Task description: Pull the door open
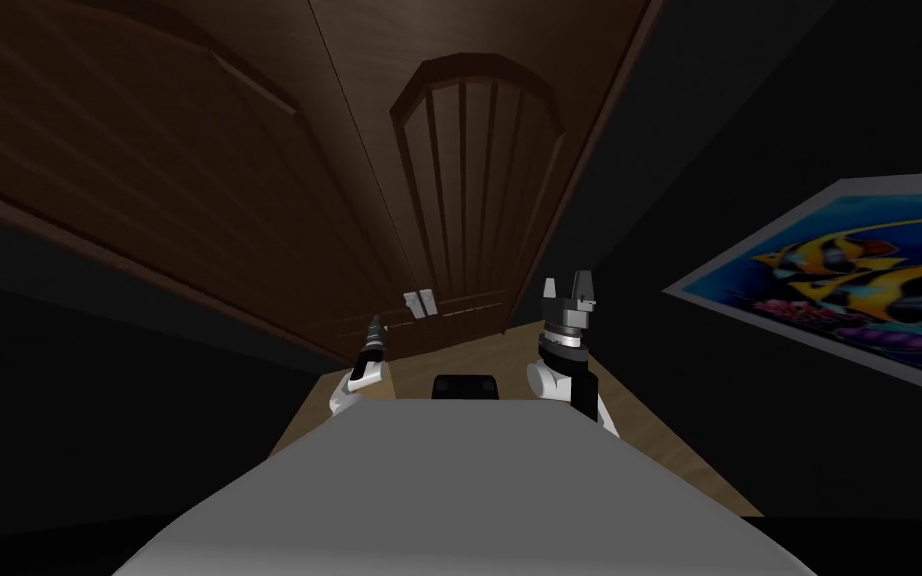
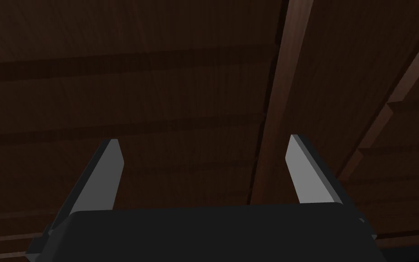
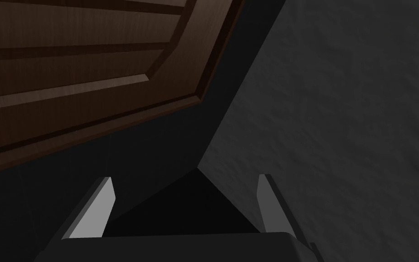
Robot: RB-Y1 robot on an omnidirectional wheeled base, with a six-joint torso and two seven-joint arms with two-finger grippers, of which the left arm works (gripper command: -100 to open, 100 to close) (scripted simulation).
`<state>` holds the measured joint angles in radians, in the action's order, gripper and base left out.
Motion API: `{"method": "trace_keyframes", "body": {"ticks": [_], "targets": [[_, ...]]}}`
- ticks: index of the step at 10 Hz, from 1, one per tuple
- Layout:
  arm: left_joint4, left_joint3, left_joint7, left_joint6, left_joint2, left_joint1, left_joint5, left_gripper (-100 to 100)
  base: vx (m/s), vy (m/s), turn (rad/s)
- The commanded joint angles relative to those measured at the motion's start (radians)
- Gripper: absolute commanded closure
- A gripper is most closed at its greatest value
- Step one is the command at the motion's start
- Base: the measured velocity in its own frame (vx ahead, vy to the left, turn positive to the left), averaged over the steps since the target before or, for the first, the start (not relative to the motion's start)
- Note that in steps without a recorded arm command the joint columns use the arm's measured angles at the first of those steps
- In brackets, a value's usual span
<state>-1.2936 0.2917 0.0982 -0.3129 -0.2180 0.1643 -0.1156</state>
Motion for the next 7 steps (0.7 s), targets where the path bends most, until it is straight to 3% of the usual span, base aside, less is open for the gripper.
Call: {"method": "trace_keyframes", "body": {"ticks": [1,4,5,6,7], "targets": [[-0.008,-0.019,0.000,0.002,0.008,-0.021,0.002,-100,0.239,-0.021,-0.165],[-0.019,-0.055,0.000,-0.001,0.028,-0.054,0.008,-100,0.216,-0.076,-0.150],[-0.002,-0.049,0.000,-0.008,0.022,-0.059,0.007,-100,0.070,-0.055,-0.010],[-0.002,-0.049,0.000,-0.008,0.022,-0.059,0.007,100,-0.003,0.009,0.024],[-0.002,-0.049,0.000,-0.008,0.022,-0.059,0.007,100,-0.030,0.017,-0.020]]}}
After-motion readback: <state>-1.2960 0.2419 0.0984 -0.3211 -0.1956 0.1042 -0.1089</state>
